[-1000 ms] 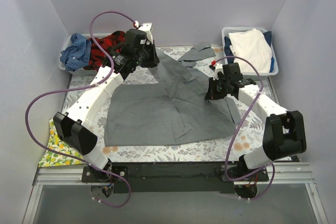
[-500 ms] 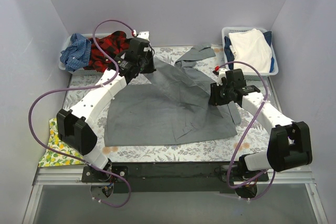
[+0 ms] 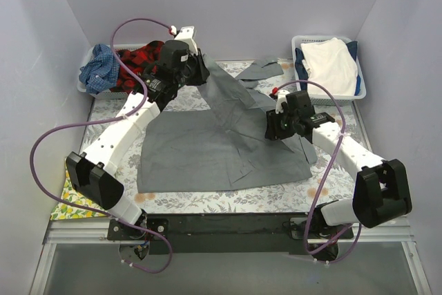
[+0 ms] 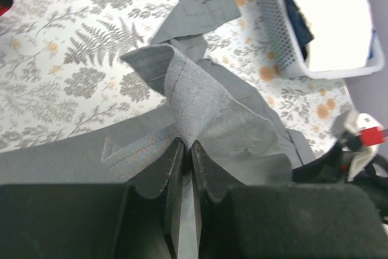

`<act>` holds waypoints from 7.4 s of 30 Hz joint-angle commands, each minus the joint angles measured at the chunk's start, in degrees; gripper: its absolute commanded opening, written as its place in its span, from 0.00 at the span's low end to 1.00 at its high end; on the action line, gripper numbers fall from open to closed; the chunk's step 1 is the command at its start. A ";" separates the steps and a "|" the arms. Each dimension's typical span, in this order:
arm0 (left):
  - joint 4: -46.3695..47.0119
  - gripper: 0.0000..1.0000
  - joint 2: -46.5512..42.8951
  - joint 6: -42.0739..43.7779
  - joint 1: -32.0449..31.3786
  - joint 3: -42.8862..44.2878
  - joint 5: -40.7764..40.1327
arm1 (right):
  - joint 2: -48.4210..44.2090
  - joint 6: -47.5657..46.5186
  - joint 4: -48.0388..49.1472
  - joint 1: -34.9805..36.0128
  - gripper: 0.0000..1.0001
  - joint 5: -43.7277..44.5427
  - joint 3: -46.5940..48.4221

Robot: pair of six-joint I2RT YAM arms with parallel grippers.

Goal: Fold and stack the long sleeve shirts
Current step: Fold the shirt

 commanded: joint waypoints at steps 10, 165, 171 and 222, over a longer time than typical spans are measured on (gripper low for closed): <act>2.29 0.13 2.06 1.32 -0.21 4.60 6.42 | -2.42 4.76 5.43 10.19 0.40 12.42 1.46; -18.01 0.00 14.74 -9.57 -1.62 3.40 2.83 | 2.93 10.12 1.74 8.63 0.40 27.58 6.91; -22.22 0.00 3.41 -11.24 -1.97 -6.55 -2.00 | 5.13 9.68 1.74 7.22 0.39 25.73 8.58; -33.73 0.60 -13.58 -42.70 -7.69 -33.11 -31.28 | 12.25 3.71 -3.09 7.48 0.36 -3.62 5.24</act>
